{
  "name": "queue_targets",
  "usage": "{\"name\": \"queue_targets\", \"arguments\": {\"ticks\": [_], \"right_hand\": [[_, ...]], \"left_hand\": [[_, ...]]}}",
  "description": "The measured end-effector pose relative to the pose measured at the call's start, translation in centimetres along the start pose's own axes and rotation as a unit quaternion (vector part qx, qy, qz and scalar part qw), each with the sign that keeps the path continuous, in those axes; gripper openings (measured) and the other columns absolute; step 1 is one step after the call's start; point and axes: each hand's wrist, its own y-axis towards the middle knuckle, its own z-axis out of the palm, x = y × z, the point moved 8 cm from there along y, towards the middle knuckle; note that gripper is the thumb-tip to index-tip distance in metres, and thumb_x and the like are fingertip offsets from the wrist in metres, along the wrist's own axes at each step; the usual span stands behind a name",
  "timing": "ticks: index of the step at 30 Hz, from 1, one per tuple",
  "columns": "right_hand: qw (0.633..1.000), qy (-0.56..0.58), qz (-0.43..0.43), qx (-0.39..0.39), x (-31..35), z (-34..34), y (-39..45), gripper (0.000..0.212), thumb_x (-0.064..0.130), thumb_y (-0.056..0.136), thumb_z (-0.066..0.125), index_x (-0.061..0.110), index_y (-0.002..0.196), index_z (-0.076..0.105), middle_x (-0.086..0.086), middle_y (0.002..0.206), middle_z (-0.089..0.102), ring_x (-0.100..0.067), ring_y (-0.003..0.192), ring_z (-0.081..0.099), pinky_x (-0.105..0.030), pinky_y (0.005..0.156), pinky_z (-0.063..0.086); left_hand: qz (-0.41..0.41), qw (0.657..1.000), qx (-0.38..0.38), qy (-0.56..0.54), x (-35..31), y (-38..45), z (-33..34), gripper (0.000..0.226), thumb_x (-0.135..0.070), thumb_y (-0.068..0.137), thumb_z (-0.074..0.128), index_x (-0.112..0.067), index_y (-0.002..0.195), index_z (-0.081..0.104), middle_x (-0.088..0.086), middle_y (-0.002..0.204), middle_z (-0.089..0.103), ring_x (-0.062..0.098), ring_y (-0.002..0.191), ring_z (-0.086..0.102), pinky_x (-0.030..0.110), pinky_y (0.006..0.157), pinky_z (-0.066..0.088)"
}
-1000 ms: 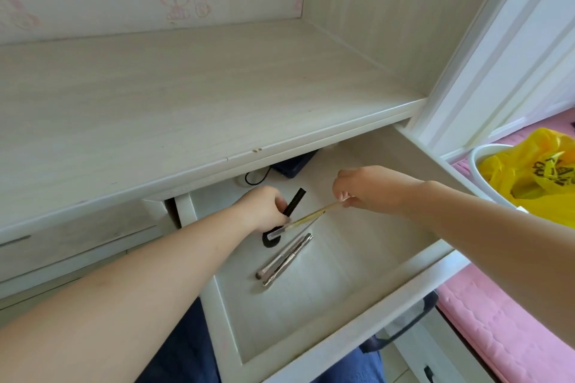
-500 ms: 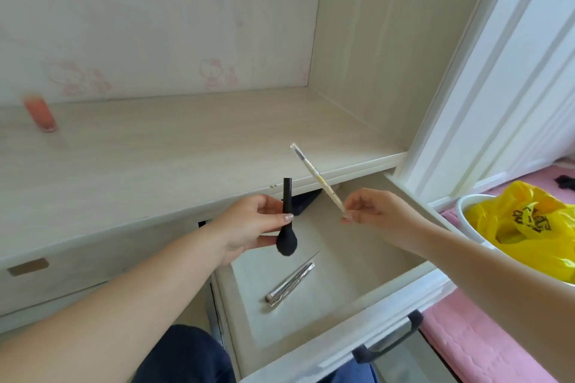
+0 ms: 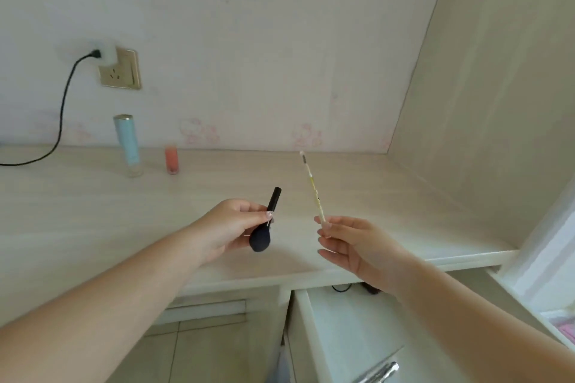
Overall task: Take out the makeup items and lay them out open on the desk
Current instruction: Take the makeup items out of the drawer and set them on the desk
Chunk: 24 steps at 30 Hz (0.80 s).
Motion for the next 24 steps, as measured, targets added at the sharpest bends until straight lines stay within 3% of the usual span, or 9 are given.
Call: {"name": "queue_targets", "arguments": {"ticks": [3, 6, 9, 13, 17, 21, 24], "right_hand": [[0.999, -0.043, 0.017, -0.003, 0.0, 2.8, 3.9, 0.011, 0.011, 0.084, 0.066, 0.012, 0.095, 0.069, 0.004, 0.069, 0.066, -0.008, 0.065, 0.065, -0.027, 0.072, 0.058], [0.998, -0.063, 0.023, -0.007, 0.3, 5.9, 7.7, 0.015, 0.012, 0.082, 0.067, 0.01, 0.097, 0.068, 0.005, 0.067, 0.066, -0.007, 0.059, 0.062, -0.02, 0.057, 0.052], [0.995, -0.095, 0.024, -0.031, 0.4, 8.1, 10.7, 0.011, 0.013, 0.081, 0.069, 0.01, 0.092, 0.068, 0.004, 0.066, 0.064, -0.003, 0.05, 0.056, -0.015, 0.047, 0.043], [0.983, -0.174, 0.011, -0.054, 0.6, 9.6, 14.4, 0.003, 0.014, 0.082, 0.068, 0.015, 0.084, 0.066, 0.003, 0.07, 0.062, -0.003, 0.051, 0.053, -0.015, 0.043, 0.038], [0.974, -0.218, -0.004, -0.065, 1.0, 10.2, 17.1, 0.006, 0.013, 0.08, 0.07, 0.014, 0.082, 0.065, 0.0, 0.072, 0.062, -0.006, 0.053, 0.053, -0.017, 0.044, 0.039], [0.956, -0.28, -0.014, -0.091, 1.6, 10.1, 19.5, 0.009, 0.014, 0.081, 0.069, 0.013, 0.088, 0.063, -0.003, 0.066, 0.057, 0.0, 0.032, 0.045, -0.013, 0.035, 0.034], [0.947, -0.303, -0.016, -0.107, 1.6, 9.8, 20.7, 0.008, 0.014, 0.082, 0.067, 0.015, 0.089, 0.063, -0.003, 0.063, 0.055, -0.003, 0.032, 0.045, -0.013, 0.035, 0.035]], "left_hand": [[0.003, 0.997, -0.072, 0.039, -0.5, 1.6, -5.0, 0.007, -0.017, 0.087, 0.064, -0.013, 0.09, 0.069, 0.001, 0.083, 0.07, 0.009, 0.071, 0.065, 0.019, 0.057, 0.052], [0.015, 0.984, -0.139, 0.114, -1.3, 3.7, -9.6, 0.01, -0.017, 0.087, 0.062, -0.013, 0.084, 0.07, 0.005, 0.081, 0.068, 0.015, 0.074, 0.063, 0.023, 0.065, 0.053], [0.03, 0.96, -0.178, 0.215, -2.2, 5.7, -12.6, 0.017, -0.017, 0.087, 0.059, -0.005, 0.083, 0.071, 0.007, 0.075, 0.064, 0.019, 0.07, 0.058, 0.027, 0.068, 0.045], [0.023, 0.935, -0.207, 0.289, -2.6, 8.8, -15.2, 0.02, -0.018, 0.087, 0.055, -0.006, 0.082, 0.07, 0.004, 0.071, 0.062, 0.014, 0.065, 0.054, 0.024, 0.055, 0.036], [0.008, 0.914, -0.231, 0.332, -2.1, 11.5, -16.5, 0.018, -0.021, 0.087, 0.056, -0.012, 0.085, 0.071, 0.006, 0.082, 0.067, 0.019, 0.075, 0.058, 0.025, 0.062, 0.039], [-0.005, 0.901, -0.25, 0.353, -1.7, 13.6, -17.4, 0.019, -0.021, 0.087, 0.055, -0.011, 0.086, 0.071, 0.008, 0.085, 0.07, 0.02, 0.075, 0.059, 0.026, 0.062, 0.041], [-0.013, 0.888, -0.254, 0.384, -1.7, 14.7, -17.5, 0.018, -0.022, 0.086, 0.055, -0.013, 0.082, 0.07, 0.006, 0.078, 0.068, 0.02, 0.074, 0.06, 0.025, 0.055, 0.037]]}}
